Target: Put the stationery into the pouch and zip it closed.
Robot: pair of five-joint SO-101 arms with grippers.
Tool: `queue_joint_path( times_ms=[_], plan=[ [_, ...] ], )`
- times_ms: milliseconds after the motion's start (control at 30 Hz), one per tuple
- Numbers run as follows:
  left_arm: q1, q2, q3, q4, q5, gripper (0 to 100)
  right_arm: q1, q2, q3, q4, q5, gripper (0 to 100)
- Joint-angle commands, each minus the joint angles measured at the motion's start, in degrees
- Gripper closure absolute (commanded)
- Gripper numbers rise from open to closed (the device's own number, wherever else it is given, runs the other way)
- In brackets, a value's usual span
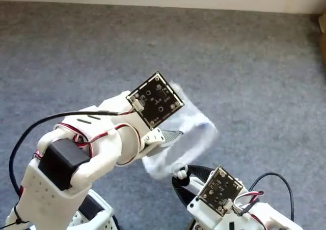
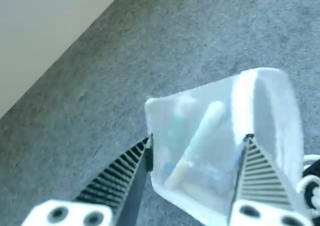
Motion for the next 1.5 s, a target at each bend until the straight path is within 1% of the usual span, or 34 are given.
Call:
queue_joint_path(
  times_ms=[0,67,200,400,500,533,667,867,1000,1100,1300,1467],
  plan=[
    [0.5,0.0,-5.0,-0.5,-0.3,73,0.5,-0.5,-2.9,0.0,0.2,99.5],
    [1.8,0.0,-6.5,-0.1,-0.3,73,0.5,-0.5,-2.9,0.0,0.1,99.5],
    [3.6,-0.1,-10.1,4.1,-0.3,73,0.6,-0.5,-2.9,0.0,0.1,99.5],
    [3.4,-0.4,-15.3,10.4,-0.4,73,0.7,-0.5,-3.1,0.0,0.1,99.5],
    [3.4,-0.4,-16.0,12.5,-0.4,74,0.7,-0.5,-3.3,0.1,0.0,99.5],
    [3.4,-0.5,-16.0,13.2,-0.4,74,0.7,-0.5,-3.3,0.0,-0.4,99.5],
    [3.4,-0.7,-15.5,15.4,-0.4,74,0.7,-0.4,-3.3,-1.2,-6.4,99.5],
    [3.4,-6.8,-15.3,15.5,-0.4,74,0.7,-0.4,-3.1,-3.2,-7.2,99.5],
    [2.1,-10.1,-8.7,15.3,-3.2,74,0.7,-0.4,-3.1,-3.2,-7.2,99.5],
    [1.2,-12.4,-4.2,15.3,-3.3,74,0.7,-0.4,-3.1,-3.2,-7.2,99.5],
    [1.2,-19.8,-1.0,15.3,-3.3,73,0.7,-0.4,-2.9,-5.7,-7.2,99.5],
    [1.4,-22.9,3.0,15.3,-3.3,73,0.7,-0.4,-2.9,-8.8,-7.2,99.5]
  ],
)
